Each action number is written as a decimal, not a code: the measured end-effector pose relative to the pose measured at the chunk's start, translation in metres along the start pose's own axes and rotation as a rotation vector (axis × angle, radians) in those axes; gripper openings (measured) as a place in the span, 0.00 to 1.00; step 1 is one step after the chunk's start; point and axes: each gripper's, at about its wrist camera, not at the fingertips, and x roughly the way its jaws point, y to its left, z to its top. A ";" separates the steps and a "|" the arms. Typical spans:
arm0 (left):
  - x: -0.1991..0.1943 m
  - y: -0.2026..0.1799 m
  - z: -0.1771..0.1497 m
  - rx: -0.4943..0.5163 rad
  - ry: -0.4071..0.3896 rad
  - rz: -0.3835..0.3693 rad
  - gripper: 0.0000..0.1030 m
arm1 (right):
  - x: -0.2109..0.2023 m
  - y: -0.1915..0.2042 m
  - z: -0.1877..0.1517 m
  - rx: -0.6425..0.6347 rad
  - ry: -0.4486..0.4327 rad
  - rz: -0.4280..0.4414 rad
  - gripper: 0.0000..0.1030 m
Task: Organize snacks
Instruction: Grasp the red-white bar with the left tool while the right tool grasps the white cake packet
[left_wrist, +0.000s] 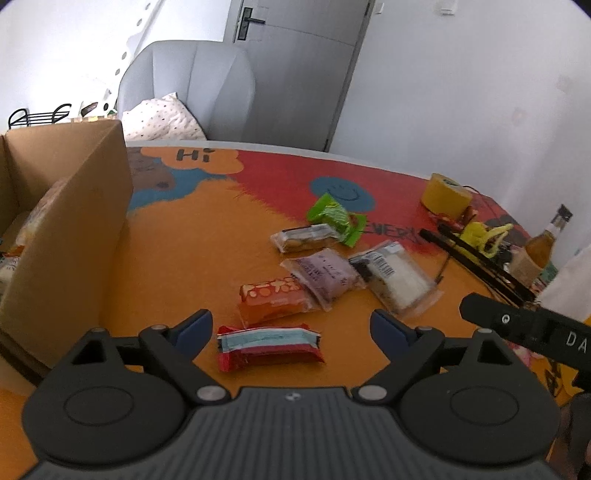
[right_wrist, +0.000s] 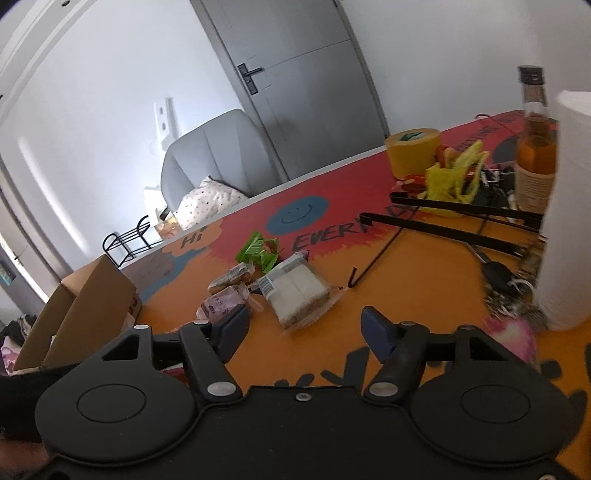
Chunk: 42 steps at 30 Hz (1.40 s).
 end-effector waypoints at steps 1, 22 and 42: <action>0.003 0.000 -0.001 -0.001 0.001 0.007 0.89 | 0.004 0.000 0.002 -0.007 0.004 0.006 0.65; 0.017 0.011 0.003 -0.036 0.041 0.085 0.40 | 0.057 0.010 0.022 -0.092 0.010 0.061 0.68; 0.006 0.017 0.009 -0.048 0.011 0.038 0.21 | 0.074 0.023 0.008 -0.208 0.086 -0.018 0.46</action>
